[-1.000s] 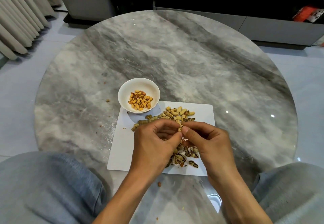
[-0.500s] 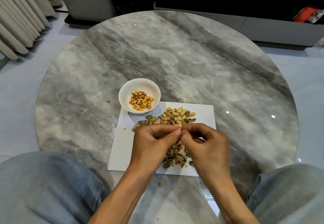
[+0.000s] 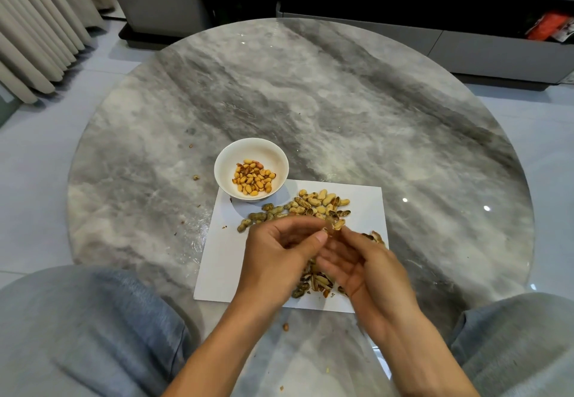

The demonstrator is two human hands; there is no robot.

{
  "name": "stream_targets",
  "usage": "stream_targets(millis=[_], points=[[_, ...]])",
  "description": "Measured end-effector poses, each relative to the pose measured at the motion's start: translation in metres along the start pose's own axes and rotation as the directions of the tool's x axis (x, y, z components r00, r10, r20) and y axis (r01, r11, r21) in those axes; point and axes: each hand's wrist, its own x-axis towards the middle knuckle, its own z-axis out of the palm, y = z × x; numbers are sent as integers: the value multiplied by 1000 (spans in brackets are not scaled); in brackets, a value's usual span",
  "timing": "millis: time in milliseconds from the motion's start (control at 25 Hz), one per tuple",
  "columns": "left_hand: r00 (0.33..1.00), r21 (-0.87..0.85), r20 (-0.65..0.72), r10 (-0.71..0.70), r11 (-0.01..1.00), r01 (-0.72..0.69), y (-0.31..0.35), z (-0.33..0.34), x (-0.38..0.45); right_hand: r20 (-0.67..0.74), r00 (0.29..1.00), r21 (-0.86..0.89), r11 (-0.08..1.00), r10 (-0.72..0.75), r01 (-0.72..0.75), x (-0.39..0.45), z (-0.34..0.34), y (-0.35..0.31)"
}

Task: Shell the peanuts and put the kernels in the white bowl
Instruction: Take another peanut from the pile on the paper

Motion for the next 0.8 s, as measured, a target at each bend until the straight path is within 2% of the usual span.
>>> stream_targets(millis=[40, 80, 160, 200, 280, 440, 520, 560, 640, 720, 800], points=[[989, 191, 13, 147, 970, -147, -3, 0, 0, 51, 996, 42, 997, 70, -72, 0, 0, 1], [957, 342, 49, 287, 895, -286, -5, 1, -1, 81, 990, 68, 991, 113, -119, -1, 0, 3], [892, 489, 112, 438, 757, -433, -10, 1, -1, 86, 986, 105, 983, 143, -151, 0, 2, 4], [885, 505, 117, 451, 740, -444, -12, 1, -1, 84, 987, 114, 983, 138, -147, 0, 2, 4], [904, 480, 113, 412, 774, -412, -9, -1, 0, 84, 990, 115, 986, 116, -125, 0, 1, 3], [949, 489, 43, 311, 822, -291, -4, -11, 0, 11, 994, 79, 991, 112, -113, 2, -3, 4], [976, 585, 43, 212, 787, -196, -5, -20, 2, -20, 989, 118, 982, 149, -146, 4, -4, 6], [979, 653, 54, 195, 735, -182, -6, -22, 1, -21, 984, 159, 972, 177, -172, 4, -5, 6], [969, 713, 83, 234, 665, -222, -10, -22, -1, -6, 975, 235, 948, 222, -214, 5, -5, 7], [941, 656, 152, 303, 681, -325, -12, -14, -10, 10, 969, 271, 932, 247, -240, 1, -7, 6], [906, 592, 286, 312, 686, -423, -18, -6, -24, 37, 959, 295, 914, 281, -279, -8, -9, 6]])
